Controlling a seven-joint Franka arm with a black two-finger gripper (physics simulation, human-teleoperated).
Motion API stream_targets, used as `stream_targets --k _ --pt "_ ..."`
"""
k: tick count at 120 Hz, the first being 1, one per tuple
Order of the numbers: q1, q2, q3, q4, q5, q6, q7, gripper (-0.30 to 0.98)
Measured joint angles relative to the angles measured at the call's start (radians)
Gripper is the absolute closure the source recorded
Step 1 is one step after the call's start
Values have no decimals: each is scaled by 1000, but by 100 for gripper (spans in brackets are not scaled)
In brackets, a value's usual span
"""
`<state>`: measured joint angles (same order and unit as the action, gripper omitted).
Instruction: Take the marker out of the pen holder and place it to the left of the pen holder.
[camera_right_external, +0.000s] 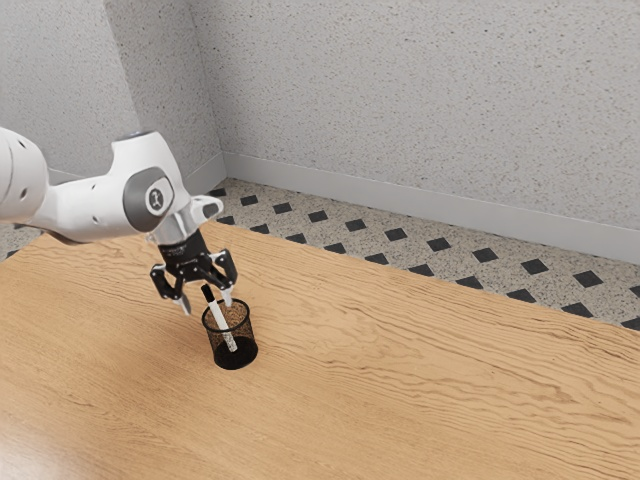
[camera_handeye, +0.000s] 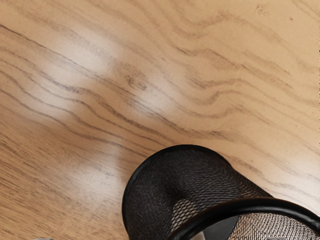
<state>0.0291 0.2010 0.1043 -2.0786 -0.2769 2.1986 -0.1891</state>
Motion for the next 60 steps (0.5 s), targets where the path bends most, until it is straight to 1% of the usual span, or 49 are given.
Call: stream_targets --k 37,60 --pt "7 -27 1 3 3 -6 -4 36" --pt "3 -25 0 19 4 -12 -6 44"
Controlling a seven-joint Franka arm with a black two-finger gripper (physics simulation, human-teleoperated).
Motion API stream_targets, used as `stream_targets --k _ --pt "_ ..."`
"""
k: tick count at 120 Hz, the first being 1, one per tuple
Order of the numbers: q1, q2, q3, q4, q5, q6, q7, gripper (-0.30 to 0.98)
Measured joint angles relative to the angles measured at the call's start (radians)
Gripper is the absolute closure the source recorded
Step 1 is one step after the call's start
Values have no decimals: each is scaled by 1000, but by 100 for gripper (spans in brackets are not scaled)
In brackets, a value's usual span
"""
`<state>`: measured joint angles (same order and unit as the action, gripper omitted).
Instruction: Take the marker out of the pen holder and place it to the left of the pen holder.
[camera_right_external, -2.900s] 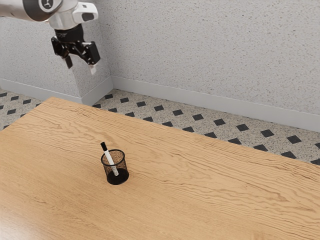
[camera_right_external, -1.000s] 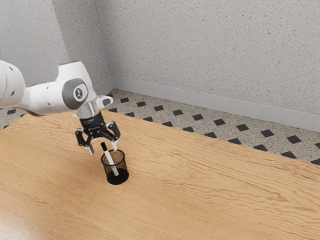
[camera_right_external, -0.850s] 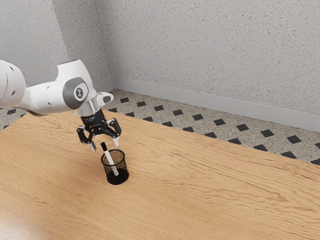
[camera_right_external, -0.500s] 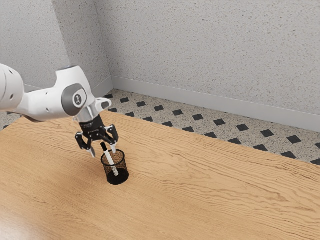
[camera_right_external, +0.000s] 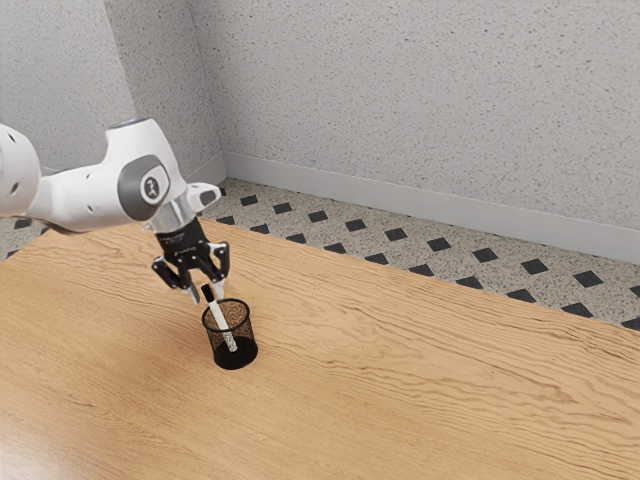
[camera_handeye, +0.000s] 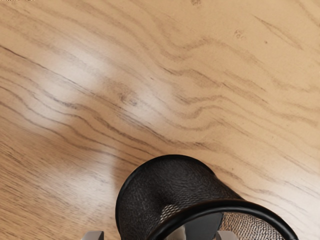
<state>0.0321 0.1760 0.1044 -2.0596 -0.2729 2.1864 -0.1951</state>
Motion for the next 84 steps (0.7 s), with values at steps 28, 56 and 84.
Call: stream_targets --k 28,56,84 --pt "-3 1 -2 2 -1 -3 -5 52" --pt "-3 2 -2 4 -2 -4 -9 65" --pt "-3 3 -2 13 9 -4 -20 74"
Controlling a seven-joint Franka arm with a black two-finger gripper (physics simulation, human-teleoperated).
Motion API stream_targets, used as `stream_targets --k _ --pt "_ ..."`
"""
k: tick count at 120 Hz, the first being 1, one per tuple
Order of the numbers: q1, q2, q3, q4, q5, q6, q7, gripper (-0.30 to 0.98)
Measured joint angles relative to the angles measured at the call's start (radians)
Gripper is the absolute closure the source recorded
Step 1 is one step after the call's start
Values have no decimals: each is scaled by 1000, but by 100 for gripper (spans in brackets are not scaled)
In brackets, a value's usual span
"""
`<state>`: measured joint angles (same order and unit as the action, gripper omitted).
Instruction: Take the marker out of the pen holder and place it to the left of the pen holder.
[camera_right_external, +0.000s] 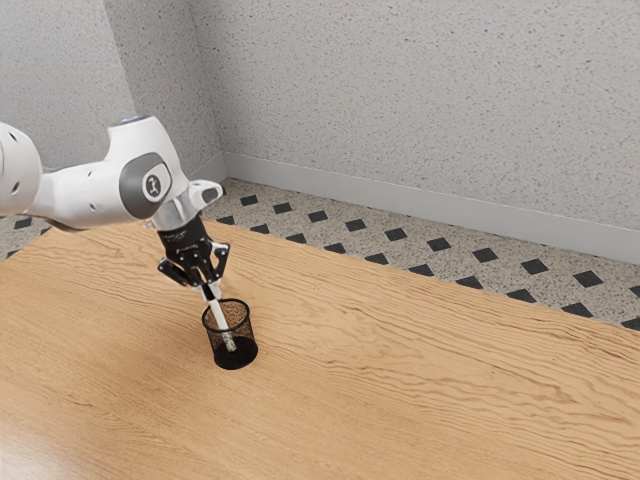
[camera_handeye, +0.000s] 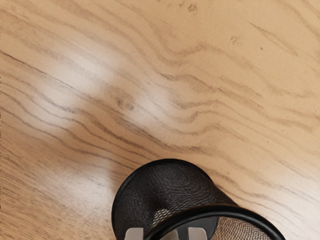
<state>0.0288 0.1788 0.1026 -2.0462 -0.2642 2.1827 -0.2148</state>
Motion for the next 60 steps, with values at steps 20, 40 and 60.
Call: stream_targets --k 20,40,60 --pt "1 -47 1 27 18 -33 -12 76" --pt "7 -177 2 30 44 -105 -27 78" --pt "9 -213 5 83 189 -222 -39 78"
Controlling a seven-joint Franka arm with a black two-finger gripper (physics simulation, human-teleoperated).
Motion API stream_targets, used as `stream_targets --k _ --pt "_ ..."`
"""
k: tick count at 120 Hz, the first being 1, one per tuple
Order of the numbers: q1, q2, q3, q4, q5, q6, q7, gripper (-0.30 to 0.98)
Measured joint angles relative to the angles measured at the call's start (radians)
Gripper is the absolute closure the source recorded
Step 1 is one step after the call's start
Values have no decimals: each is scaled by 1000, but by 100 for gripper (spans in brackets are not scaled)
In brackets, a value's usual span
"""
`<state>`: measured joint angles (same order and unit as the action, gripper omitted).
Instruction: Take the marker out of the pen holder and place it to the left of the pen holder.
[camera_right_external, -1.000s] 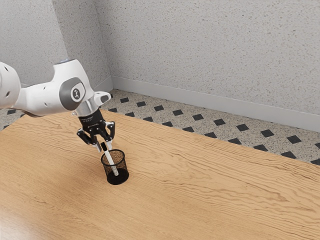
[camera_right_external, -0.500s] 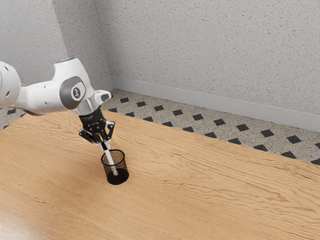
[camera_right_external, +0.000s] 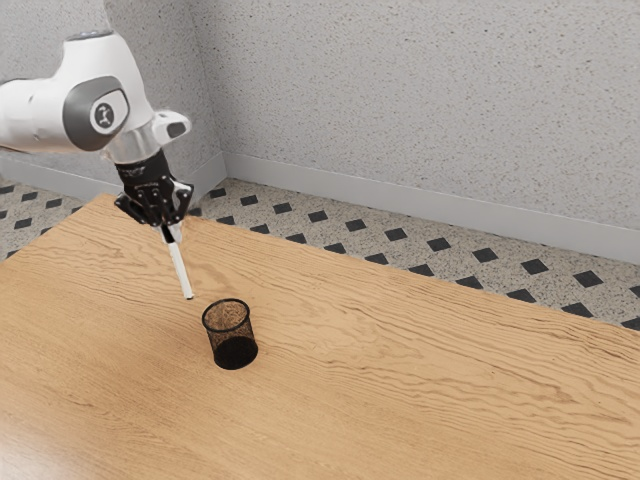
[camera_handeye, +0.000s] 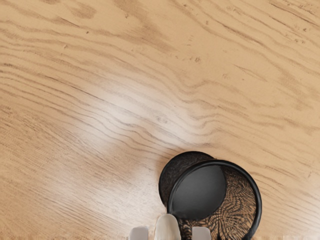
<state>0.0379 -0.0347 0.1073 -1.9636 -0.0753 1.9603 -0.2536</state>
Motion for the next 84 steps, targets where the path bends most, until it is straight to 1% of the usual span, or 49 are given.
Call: stream_targets --k 14,21,27,34,44,49,54,84 --pt "2 17 -4 6 187 -135 1 78" --pt "4 48 -9 9 278 -203 7 78" --pt "4 88 -12 12 337 -256 14 78" --pt "-18 123 -13 13 383 -307 23 79" --pt "-73 195 -13 31 421 -359 34 79" --pt "-80 264 -14 76 431 -378 39 79" --pt "-82 305 -14 104 436 -394 45 79" --pt "-69 405 -13 156 446 -439 87 79"
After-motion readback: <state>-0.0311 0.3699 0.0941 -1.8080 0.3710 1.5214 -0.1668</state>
